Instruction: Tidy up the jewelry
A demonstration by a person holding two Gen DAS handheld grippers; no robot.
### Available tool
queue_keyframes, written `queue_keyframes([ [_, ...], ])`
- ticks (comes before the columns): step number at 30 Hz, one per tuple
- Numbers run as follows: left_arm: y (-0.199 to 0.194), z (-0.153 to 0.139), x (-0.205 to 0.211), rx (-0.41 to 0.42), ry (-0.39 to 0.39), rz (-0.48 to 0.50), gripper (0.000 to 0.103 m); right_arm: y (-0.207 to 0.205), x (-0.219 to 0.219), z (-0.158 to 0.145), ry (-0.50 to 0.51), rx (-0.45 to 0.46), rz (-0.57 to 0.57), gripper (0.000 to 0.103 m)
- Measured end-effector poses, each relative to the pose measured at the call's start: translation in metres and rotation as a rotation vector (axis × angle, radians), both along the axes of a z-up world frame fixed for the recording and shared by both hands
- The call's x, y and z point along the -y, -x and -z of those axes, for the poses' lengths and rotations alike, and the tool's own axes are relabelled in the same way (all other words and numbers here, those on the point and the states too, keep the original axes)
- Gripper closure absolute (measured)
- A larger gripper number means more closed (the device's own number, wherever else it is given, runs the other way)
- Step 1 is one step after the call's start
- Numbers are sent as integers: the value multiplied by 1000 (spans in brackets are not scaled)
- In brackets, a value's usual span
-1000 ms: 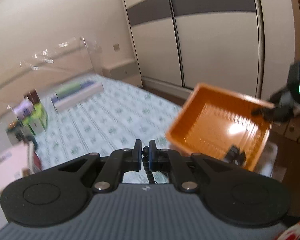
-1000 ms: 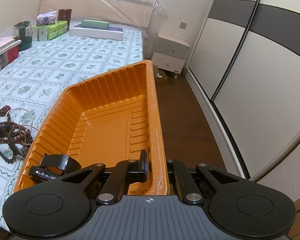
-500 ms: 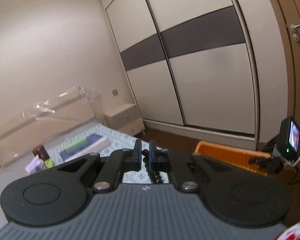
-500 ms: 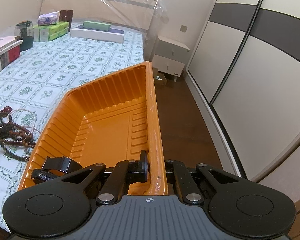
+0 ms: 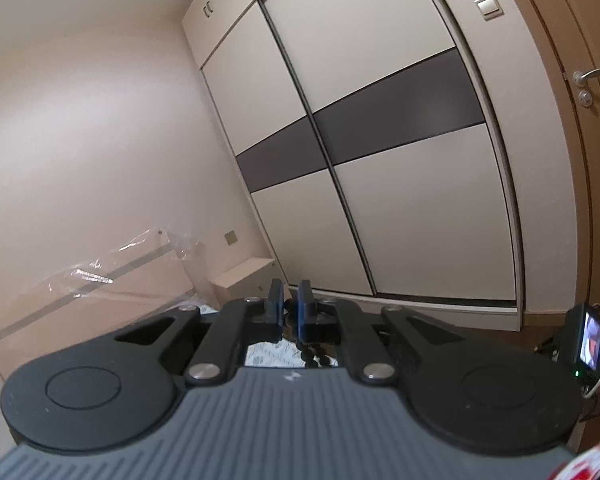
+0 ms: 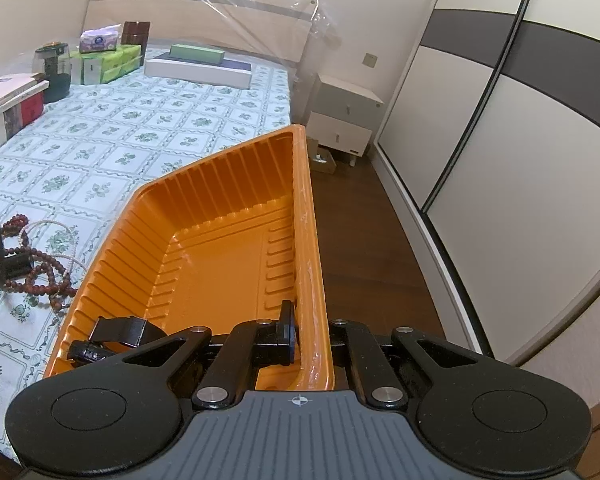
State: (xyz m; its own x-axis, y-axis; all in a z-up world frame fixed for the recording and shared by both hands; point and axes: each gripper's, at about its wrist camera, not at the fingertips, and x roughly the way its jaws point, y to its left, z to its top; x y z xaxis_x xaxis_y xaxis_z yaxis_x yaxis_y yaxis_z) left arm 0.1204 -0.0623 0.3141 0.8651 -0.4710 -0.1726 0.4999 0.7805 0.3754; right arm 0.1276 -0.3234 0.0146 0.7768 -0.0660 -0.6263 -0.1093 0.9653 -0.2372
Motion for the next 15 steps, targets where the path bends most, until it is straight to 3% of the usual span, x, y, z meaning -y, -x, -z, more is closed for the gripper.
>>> queue_keyframes([
  [15, -38, -4, 71, -20, -81, 106, 97, 0, 4, 1, -6, -4, -12, 97],
])
